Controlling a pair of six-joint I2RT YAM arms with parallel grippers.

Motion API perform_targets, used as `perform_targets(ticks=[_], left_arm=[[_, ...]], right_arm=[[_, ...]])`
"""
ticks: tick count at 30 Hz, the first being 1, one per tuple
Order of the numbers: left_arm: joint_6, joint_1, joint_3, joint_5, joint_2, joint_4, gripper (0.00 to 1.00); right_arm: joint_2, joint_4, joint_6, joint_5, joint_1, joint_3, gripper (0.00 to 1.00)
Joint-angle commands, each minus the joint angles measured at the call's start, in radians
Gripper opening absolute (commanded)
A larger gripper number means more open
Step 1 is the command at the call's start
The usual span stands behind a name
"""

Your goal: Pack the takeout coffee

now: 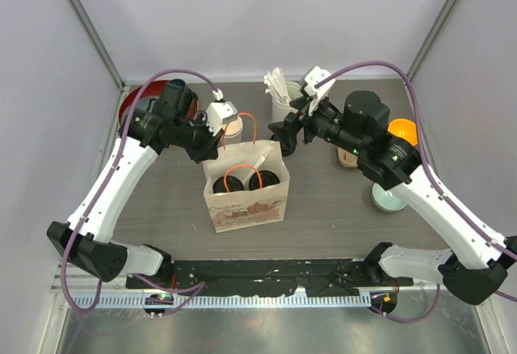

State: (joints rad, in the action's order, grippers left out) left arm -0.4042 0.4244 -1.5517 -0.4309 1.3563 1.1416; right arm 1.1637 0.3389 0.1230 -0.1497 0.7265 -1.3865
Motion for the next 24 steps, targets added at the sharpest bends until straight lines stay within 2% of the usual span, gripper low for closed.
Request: perform_targets(ticks=[1, 6, 13, 16, 24], left_arm=[[-0.059, -0.024, -0.028, 0.041, -0.019, 0.010, 0.00], [-0.111, -0.079, -0.070, 0.024, -0.005, 0.056, 0.00], [-0.247, -0.242, -0.079, -0.071, 0.010, 0.089, 0.00], [-0.324, -0.265, -0.076, -0.112, 0.023, 0.101, 0.00], [-0.410, -0.265, -0.120, -0.177, 0.110, 0.081, 0.00]], right_arm=[[-0.035, 0.020, -0.008, 0.068, 0.001, -0.019, 0.81], [-0.039, 0.035, -0.005, 0.064, -0.004, -0.009, 0.81], [-0.036, 0.046, 0.010, 0.070, -0.006, 0.000, 0.81], [-0.038, 0.052, 0.013, 0.062, -0.004, 0.003, 0.81], [-0.038, 0.052, 0.018, 0.035, -0.007, 0.006, 0.81]])
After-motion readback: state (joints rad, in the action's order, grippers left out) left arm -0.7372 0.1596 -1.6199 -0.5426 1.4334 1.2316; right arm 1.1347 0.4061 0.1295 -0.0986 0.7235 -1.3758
